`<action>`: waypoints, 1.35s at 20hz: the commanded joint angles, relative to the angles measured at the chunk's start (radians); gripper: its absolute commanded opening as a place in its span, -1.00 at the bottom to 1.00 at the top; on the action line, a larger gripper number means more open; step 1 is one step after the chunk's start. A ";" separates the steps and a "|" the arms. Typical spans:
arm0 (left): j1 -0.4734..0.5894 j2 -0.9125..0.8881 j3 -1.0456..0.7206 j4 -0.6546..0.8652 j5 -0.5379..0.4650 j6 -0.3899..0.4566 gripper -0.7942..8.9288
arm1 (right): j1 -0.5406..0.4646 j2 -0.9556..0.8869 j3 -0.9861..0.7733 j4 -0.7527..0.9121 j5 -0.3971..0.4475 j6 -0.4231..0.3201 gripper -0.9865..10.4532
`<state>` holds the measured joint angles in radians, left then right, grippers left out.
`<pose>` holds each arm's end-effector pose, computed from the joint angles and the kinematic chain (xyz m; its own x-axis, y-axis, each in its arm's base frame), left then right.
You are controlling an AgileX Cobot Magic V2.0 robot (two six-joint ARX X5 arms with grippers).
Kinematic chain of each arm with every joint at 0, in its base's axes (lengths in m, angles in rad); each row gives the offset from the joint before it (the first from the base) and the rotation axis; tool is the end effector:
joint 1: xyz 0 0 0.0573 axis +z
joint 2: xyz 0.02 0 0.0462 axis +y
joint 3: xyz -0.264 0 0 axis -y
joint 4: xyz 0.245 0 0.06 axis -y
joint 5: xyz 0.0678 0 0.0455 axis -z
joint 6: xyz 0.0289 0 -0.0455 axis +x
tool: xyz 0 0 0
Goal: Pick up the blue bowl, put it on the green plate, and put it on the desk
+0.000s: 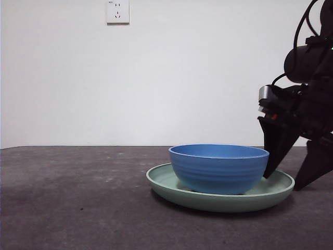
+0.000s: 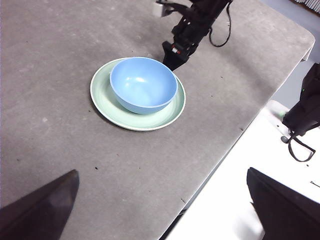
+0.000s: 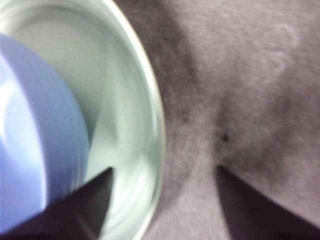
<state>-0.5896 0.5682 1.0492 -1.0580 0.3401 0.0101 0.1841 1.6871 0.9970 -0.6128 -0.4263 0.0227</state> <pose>0.0500 -0.0450 0.3603 0.4712 -0.7166 -0.5143 0.7611 0.6250 -0.1735 0.2954 0.0672 0.1653 0.1612 0.4506 -0.8780 -0.2527 0.8789 0.4047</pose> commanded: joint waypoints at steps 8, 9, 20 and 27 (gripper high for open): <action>-0.006 0.005 0.012 0.011 0.004 0.000 0.32 | 0.017 0.040 0.019 0.037 -0.002 0.000 -0.82; -0.006 0.005 0.012 0.011 0.004 0.000 0.32 | 0.016 0.039 0.025 0.032 -0.003 0.003 -0.82; -0.006 0.005 0.012 0.011 0.004 0.000 0.32 | 0.066 0.037 0.208 -0.073 -0.126 0.118 -0.82; -0.006 0.005 0.012 0.011 0.004 0.001 0.32 | 0.174 0.039 0.208 0.067 -0.123 0.265 -0.82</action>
<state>-0.5896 0.5682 1.0496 -1.0580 0.3397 0.0097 0.3553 1.7096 1.1851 -0.5522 -0.5388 0.2451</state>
